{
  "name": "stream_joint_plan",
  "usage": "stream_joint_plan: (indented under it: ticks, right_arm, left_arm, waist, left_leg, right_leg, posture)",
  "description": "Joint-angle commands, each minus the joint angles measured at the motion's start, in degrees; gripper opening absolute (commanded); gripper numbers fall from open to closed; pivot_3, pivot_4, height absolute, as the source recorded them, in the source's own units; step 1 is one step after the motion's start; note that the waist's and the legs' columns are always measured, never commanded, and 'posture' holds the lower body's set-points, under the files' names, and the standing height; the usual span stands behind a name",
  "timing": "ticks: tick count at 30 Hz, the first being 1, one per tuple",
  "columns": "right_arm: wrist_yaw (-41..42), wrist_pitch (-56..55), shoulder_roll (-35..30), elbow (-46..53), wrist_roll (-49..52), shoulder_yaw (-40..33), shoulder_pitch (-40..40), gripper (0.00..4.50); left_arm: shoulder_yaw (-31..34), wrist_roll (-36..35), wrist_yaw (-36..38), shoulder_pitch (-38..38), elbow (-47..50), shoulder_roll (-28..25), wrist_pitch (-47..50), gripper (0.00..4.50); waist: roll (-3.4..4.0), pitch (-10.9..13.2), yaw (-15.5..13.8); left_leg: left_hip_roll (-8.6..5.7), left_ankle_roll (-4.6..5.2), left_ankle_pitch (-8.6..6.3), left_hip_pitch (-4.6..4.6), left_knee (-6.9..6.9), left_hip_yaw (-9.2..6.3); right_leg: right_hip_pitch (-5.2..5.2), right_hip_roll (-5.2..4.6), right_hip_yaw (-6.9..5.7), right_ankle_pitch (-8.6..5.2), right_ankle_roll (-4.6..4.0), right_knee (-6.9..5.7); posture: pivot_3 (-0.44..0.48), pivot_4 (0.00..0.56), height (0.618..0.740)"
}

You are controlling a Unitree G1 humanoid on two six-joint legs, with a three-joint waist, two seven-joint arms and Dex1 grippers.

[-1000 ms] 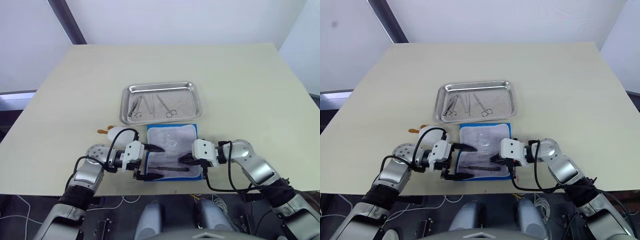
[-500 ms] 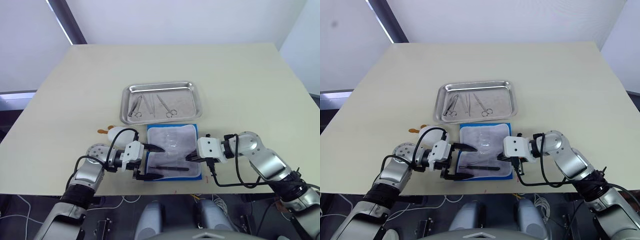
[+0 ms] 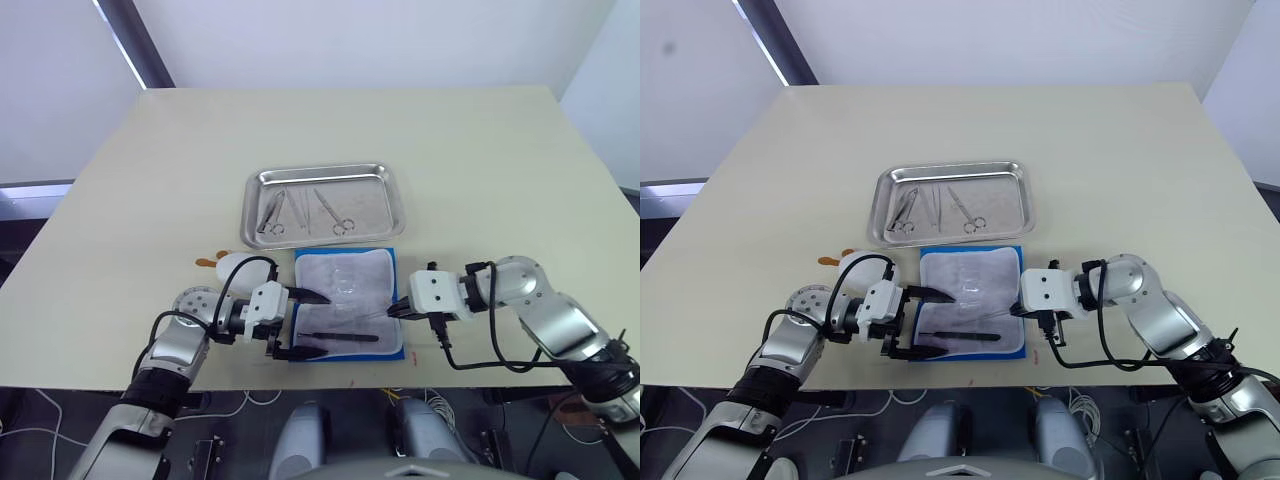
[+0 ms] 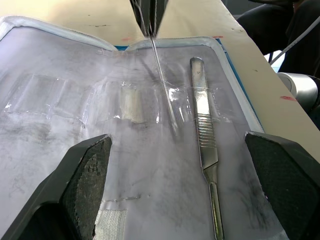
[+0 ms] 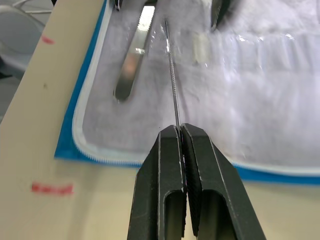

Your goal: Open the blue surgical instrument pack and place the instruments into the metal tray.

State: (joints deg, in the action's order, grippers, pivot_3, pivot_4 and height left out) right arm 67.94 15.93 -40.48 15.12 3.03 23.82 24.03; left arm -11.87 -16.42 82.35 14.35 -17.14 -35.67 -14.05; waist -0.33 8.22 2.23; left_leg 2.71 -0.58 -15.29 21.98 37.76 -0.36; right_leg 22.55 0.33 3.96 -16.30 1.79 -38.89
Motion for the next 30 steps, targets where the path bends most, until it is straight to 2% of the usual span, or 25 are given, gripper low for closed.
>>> stream_joint_plan:
  ticks: [1,16,22,27,30]
  right_arm:
    - [0.58,-0.87,-1.59,2.56,1.46,-2.98,-0.01,0.05]
    - [4.11,-5.32,-9.82,3.27,5.01,-9.45,-3.52,0.05]
    - [5.38,-10.84,-12.29,0.56,5.68,-12.27,-5.61,0.05]
    - [3.10,-7.77,-10.31,-1.20,8.52,-14.98,-6.15,0.05]
    - [-3.68,1.21,-5.74,-0.95,10.18,-16.33,-3.83,0.05]
  left_arm:
    - [-2.23,3.60,-0.25,-1.92,-3.44,-0.51,2.47,4.50]
    - [-2.40,3.52,-0.42,-1.82,-2.57,-0.31,3.22,4.50]
    - [-2.39,3.49,-0.42,-1.78,-2.44,-0.35,3.38,4.50]
    - [-2.35,3.51,-0.49,-1.87,-2.59,-0.30,3.26,4.50]
    - [-2.25,3.56,-0.62,-1.92,-2.70,-0.28,3.17,4.50]
  waist:
    - [0.00,0.00,0.00]
    - [-0.01,0.02,-0.02]
    - [-0.05,0.05,-0.06]
    - [-0.05,0.06,-0.06]
    - [-0.05,0.06,-0.02]
  left_leg:
    - [0.00,0.00,0.00,0.00,0.00,0.00]
    - [0.00,0.00,0.00,0.00,0.00,0.03]
    - [0.00,0.00,0.00,0.01,0.00,0.04]
    - [0.00,0.00,0.00,-0.01,0.00,0.05]
    - [0.00,0.00,0.00,-0.02,0.00,0.06]
  right_leg:
    - [0.00,0.00,0.00,0.00,0.00,0.00]
    - [0.00,-0.01,0.00,0.00,0.01,0.01]
    - [0.00,-0.02,0.01,0.00,0.01,0.02]
    - [-0.01,-0.02,0.03,0.00,0.01,0.01]
    - [-0.01,-0.01,0.06,0.01,0.00,0.00]
  posture:
    - [0.000,0.150,0.740]
    - [0.000,0.150,0.740]
    - [0.000,0.150,0.740]
    - [0.000,0.150,0.740]
    - [0.000,0.150,0.740]
